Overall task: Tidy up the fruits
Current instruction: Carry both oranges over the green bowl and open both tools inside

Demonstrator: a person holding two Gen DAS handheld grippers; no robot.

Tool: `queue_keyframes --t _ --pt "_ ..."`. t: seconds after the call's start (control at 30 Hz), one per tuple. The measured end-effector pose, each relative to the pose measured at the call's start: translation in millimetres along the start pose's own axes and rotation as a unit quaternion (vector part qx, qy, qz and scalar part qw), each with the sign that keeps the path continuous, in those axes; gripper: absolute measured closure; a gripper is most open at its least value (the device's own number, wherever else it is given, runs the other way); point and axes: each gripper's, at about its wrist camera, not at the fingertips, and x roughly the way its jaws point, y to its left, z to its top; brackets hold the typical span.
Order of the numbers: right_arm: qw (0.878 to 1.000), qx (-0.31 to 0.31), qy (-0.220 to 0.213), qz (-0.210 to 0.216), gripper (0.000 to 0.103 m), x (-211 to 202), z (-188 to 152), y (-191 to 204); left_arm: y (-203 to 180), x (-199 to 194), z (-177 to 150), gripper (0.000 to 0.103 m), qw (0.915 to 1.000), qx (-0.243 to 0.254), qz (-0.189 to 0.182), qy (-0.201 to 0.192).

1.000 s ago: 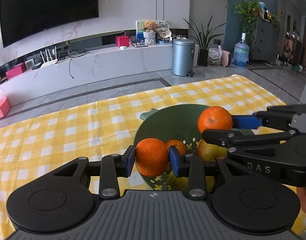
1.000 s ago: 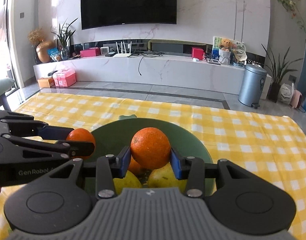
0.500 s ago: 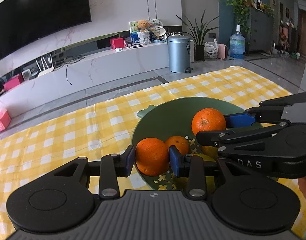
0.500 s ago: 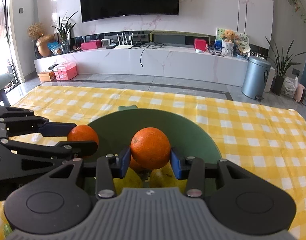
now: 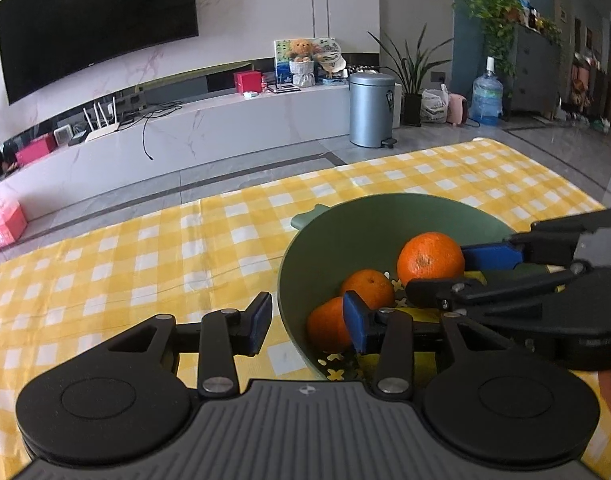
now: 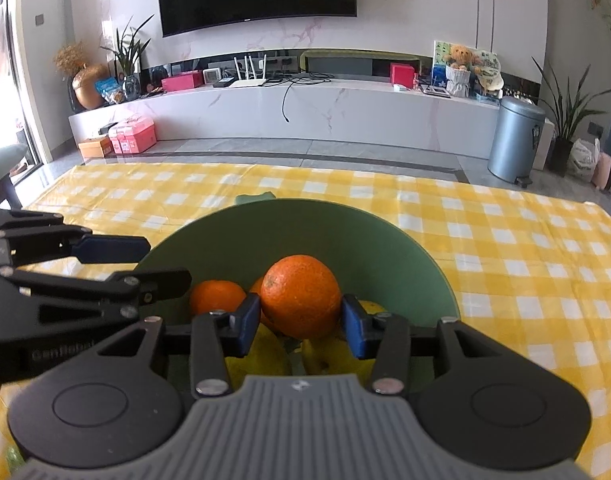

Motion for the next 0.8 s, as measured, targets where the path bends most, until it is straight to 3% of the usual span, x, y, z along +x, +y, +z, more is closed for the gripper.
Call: queue_keyframes --t 0.2,0.3,0.53,0.8 --pt "1.0 -0.013 -0.005 0.0 0.059 -0.4 -1.5 3.9 1.4 -5.2 0.3 0.052 1.0 -0.001 0.003 -0.009" --pt "1.0 -0.01 -0.015 -0.009 0.05 -2.3 -1.8 1.6 2.8 -7.4 1.0 0.044 0.9999 -0.008 -0.001 -0.012" --pt "0.999 0.008 -0.042 -0.014 0.048 -11.4 0.2 -4.4 3.9 -15.9 2.8 0.041 0.9994 -0.018 -0.004 -0.031" --pt "0.998 0.047 -0.032 -0.022 0.039 -21.5 -8.8 -14.8 5.6 -37.4 3.4 0.032 0.9983 -0.035 -0.025 -0.04"
